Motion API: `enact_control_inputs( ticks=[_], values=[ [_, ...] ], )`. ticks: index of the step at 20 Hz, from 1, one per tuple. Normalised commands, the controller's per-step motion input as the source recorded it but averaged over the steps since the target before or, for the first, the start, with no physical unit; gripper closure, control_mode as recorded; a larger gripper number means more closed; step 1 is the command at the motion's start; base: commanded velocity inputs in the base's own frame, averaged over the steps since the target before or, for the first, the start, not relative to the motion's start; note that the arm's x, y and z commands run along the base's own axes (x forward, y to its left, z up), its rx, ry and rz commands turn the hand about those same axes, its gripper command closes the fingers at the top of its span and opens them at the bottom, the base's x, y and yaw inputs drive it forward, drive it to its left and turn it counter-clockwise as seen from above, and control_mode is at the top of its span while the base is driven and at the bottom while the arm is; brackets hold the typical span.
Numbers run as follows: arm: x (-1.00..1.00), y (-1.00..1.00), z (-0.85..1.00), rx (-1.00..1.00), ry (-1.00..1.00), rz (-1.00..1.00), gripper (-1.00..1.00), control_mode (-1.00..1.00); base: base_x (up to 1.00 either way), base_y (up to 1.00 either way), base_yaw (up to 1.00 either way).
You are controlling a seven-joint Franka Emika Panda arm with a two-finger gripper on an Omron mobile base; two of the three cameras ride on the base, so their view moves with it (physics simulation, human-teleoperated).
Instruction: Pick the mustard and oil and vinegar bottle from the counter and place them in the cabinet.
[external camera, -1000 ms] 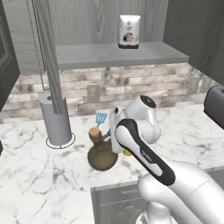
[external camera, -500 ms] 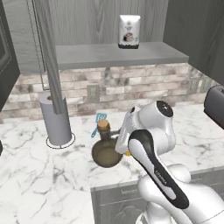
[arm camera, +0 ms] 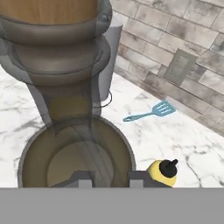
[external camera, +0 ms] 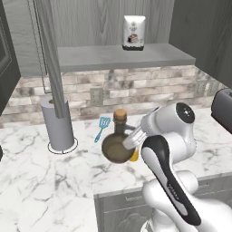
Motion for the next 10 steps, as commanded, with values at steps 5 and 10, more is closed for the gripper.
enact_control_inputs(
  ticks=[5, 10],
  values=[
    [-0.16, -0.15, 0.45, 0.11, 0.00, -0.31, 1.00, -1.00, 0.00, 0.00, 0.00],
    [-0.15, -0.06, 0.50, 0.14, 0.00, -0.25, 1.00, -1.00, 0.00, 0.00, 0.00]
  ],
)
